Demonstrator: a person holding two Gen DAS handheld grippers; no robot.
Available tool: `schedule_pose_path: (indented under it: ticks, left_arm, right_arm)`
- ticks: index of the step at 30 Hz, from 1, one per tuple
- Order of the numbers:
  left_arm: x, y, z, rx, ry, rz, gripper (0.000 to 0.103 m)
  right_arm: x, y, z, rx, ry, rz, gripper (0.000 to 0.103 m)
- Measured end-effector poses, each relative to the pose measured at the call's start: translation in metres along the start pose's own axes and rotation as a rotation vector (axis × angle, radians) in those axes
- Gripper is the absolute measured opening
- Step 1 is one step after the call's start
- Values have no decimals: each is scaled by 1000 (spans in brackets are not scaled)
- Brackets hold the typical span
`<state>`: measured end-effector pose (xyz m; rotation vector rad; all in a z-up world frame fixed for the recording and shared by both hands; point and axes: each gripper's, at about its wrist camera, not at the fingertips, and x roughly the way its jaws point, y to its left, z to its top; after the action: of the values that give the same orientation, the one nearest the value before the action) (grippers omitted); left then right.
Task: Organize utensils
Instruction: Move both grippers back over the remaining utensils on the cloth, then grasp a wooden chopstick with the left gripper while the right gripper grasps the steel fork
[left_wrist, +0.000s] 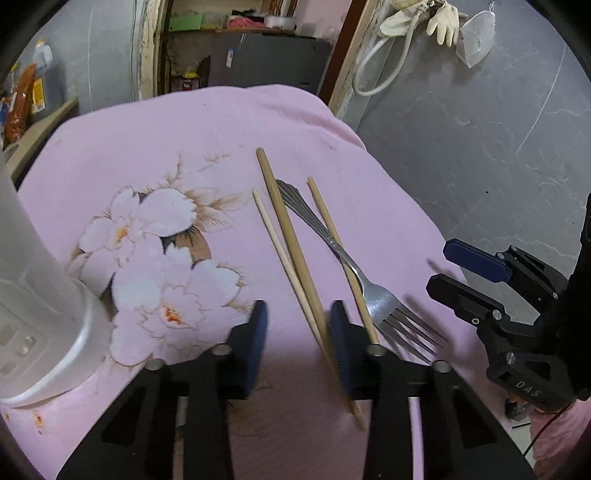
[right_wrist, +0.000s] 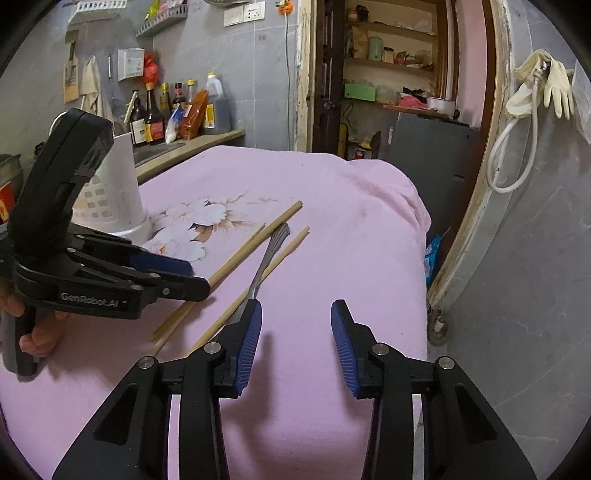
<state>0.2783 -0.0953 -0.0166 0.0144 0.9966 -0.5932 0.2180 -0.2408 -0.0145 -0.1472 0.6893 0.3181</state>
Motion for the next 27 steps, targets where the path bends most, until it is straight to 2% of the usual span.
schedule_pose_path:
  ticks: [4,6,7,16,27]
  left_arm:
    - [2,1,2,-7,19,-16,17]
    - [1,4,2,-14,25,-17,8]
    - [1,3,2,-21,26,-15,7]
    - [-17,18,-9,-120,-7,-25,4]
    - [-58,35,-42,-217,-75,-1,3]
  right_arm:
    - [-1,0,0,1,2,0,36]
    - [-1,0,0,-1,4,0,34]
    - [0,1,1,-3,6,1,32]
    - [8,9,1,-29,43,21,24]
    - [33,16,16,-9,108,104,19]
